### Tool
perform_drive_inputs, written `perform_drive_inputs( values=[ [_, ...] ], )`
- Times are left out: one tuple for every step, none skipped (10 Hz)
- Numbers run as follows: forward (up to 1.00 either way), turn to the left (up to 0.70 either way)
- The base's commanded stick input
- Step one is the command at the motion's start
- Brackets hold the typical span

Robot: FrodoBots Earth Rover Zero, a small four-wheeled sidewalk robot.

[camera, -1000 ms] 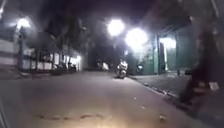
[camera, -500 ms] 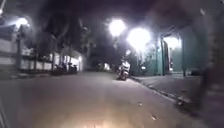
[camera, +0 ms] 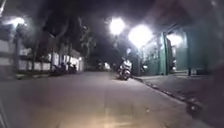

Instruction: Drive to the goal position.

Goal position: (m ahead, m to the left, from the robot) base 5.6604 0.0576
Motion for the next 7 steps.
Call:
perform_drive_inputs(
  values=[
    [0.7, 0.0],
    [0.7, 0.0],
    [0.7, 0.0],
    [0.7, 0.0],
    [0.7, 0.0],
    [0.7, 0.0],
    [0.7, 0.0]
  ],
)
